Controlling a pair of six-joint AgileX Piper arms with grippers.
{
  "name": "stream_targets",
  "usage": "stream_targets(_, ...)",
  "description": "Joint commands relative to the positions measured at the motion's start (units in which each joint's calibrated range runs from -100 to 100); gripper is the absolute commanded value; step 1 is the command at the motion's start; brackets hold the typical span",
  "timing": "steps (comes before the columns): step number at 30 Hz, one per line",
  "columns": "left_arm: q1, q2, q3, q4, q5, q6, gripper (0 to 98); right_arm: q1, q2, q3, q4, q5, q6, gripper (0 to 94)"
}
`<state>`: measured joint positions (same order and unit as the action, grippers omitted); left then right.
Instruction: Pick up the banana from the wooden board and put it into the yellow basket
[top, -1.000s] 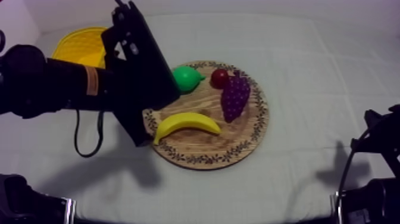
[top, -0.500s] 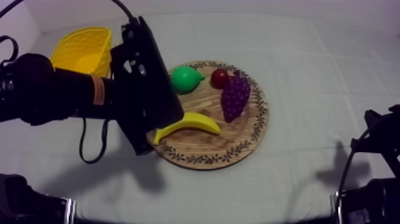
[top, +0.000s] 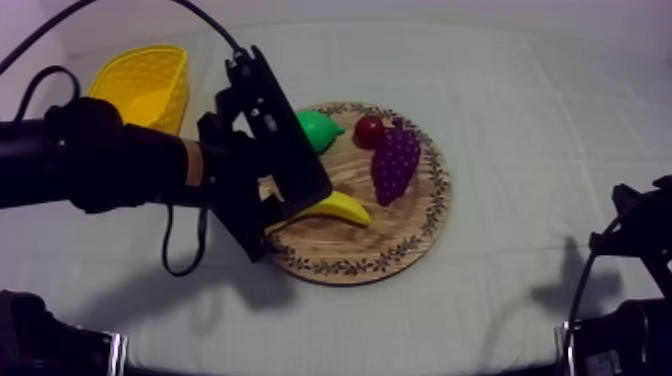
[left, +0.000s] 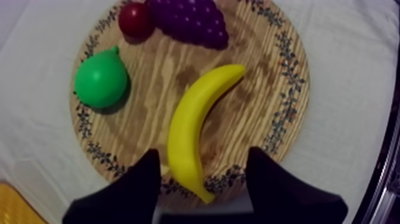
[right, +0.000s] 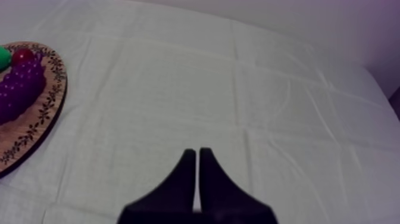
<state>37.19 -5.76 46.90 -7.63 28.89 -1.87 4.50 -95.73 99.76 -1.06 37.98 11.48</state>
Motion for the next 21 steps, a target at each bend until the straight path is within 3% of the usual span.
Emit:
stream_targets(1,-0.02,3.02,-0.76,-0.29,0.34,0.77,55.6,0.01,-0.02,0.02,0.01,0.0,0.02,0.3)
stream_targets(7,-0.18,11.2,-7.39,-0.87,4.13,1.48,54.7,0.01,-0.02,0.02,0.01,0.0,0.02,0.3)
stream_targets(21,-1.86,27.56,-25.97,-1.57,21.79,-2.62,52.2,0.01,-0.02,0.02,0.01,0.0,0.01,0.3)
